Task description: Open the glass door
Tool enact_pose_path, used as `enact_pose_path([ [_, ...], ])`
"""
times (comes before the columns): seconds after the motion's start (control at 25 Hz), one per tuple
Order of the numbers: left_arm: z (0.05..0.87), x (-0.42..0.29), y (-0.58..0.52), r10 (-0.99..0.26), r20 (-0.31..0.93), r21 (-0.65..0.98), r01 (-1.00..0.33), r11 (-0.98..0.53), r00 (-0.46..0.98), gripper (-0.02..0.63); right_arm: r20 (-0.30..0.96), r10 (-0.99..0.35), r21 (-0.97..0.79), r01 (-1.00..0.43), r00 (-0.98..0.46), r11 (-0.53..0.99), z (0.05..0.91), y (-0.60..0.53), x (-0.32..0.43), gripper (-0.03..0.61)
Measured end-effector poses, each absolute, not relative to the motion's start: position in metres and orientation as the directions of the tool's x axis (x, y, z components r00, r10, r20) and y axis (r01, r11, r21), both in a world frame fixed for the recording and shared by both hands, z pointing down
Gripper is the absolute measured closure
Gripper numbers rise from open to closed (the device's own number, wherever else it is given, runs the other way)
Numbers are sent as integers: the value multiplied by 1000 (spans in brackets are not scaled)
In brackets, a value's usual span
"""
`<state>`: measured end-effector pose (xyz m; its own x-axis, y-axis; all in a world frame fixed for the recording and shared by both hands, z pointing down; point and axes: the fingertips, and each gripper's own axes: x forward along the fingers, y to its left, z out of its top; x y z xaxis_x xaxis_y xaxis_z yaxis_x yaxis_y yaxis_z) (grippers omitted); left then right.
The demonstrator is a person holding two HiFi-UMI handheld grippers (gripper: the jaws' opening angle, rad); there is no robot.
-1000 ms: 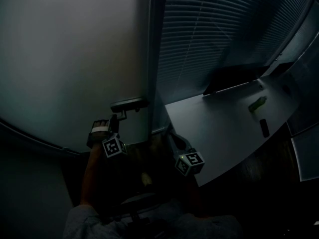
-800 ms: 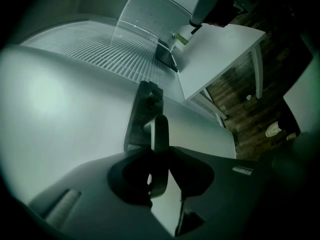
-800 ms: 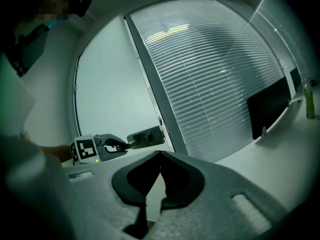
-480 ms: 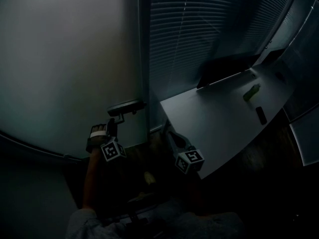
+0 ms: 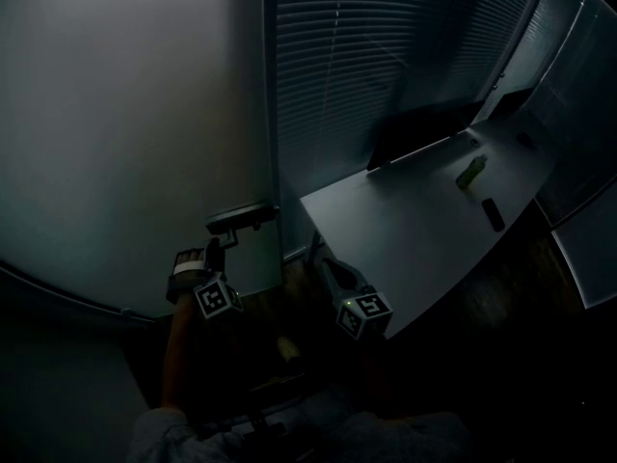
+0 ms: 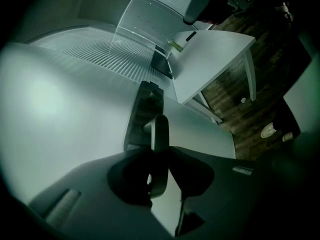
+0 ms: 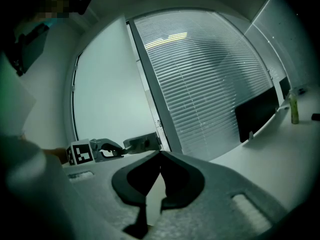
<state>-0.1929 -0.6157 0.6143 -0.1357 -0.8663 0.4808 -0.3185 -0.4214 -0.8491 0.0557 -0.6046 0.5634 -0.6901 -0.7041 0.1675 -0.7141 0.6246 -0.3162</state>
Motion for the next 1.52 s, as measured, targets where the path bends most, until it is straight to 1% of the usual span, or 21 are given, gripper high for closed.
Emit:
enact_pose_path([
  [0.24,616,-187,-601,-869,482,-847,-314,-429,-114,508,147,-717,-301,-721,-682,624,560,-592,57,577],
  [0.88,618,-172,-566,-882,467,-854,-286,-434,-56,508,144,-739,-285,-743,-658,606,541,-542,54,577],
  [1.28,614,-164,-544,-883,469,-855,-267,-445,-31,509,130,-787,-283,-783,-604,554,545,-509,76,577],
  [1.52,613,-159,-531,-878,478,-850,-260,-459,-10,509,145,-800,-271,-801,-582,534,535,-480,78,577],
])
